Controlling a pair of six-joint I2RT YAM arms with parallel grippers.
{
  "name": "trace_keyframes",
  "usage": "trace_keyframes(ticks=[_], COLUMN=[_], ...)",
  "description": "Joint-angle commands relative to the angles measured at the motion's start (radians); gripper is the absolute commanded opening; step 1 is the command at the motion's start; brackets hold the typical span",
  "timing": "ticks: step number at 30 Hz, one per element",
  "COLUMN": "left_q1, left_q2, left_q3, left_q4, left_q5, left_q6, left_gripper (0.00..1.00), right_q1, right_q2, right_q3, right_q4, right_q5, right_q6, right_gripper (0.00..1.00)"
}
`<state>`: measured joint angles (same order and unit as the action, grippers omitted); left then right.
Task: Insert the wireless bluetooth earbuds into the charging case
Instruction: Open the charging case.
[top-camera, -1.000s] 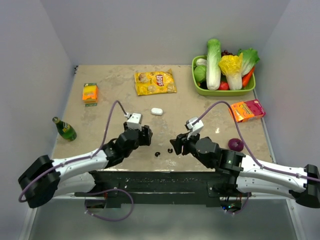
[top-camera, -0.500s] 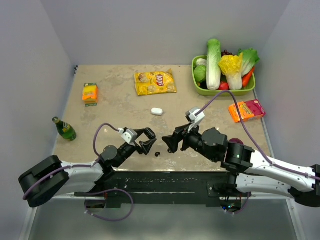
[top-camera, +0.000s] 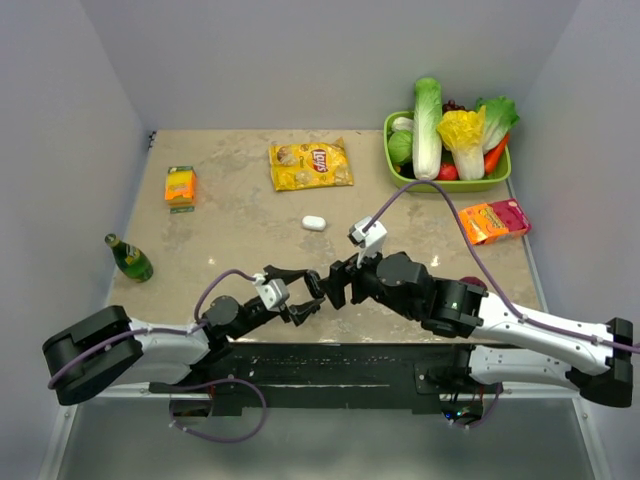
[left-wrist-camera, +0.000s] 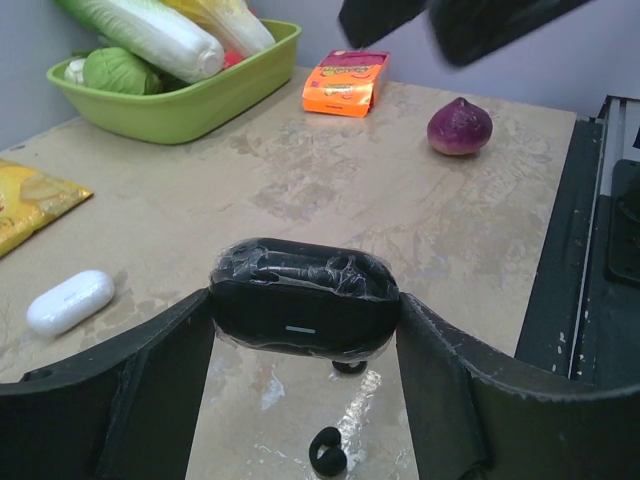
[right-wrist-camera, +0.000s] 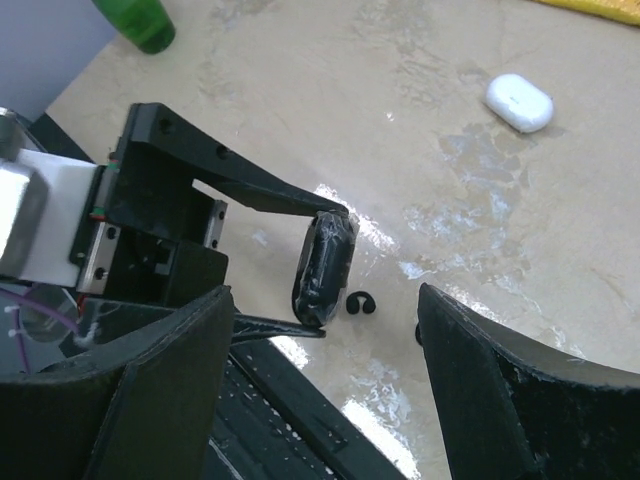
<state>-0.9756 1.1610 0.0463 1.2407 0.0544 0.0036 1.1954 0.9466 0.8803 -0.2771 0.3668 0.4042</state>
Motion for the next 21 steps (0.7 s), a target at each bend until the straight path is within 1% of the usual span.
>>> trace_keyframes(ticks=[1,6,16,21], left_q1=[-0.043,-0.067,-0.084,-0.09], left_q2=[-0.058,-0.095,-0.11,-0.129], left_q3=[-0.076,-0.077,-0.083,-0.086], left_q4=[0.347,0.283,0.261,0.253], left_q5=[-0.001,-0.024,-0.047,-0.051], left_q6=[0.082,0.101,0.108,0.111], left_gripper=[0.0,0.0,0.0,0.0], right_q1=[-0.014,-0.023,-0.042,-0.077], right_q2=[0.043,0.086,0.107,0.112], right_q3=[0.003,-0.006,-0.021,-0.035], right_q4=[0.035,0.05,0.049,0.046], right_q5=[-0.06,-0.109,-0.106,-0.123], right_q6=[0.016,0.021,0.028,0.033], right_gripper=[0.77,0.76,0.75,0.75])
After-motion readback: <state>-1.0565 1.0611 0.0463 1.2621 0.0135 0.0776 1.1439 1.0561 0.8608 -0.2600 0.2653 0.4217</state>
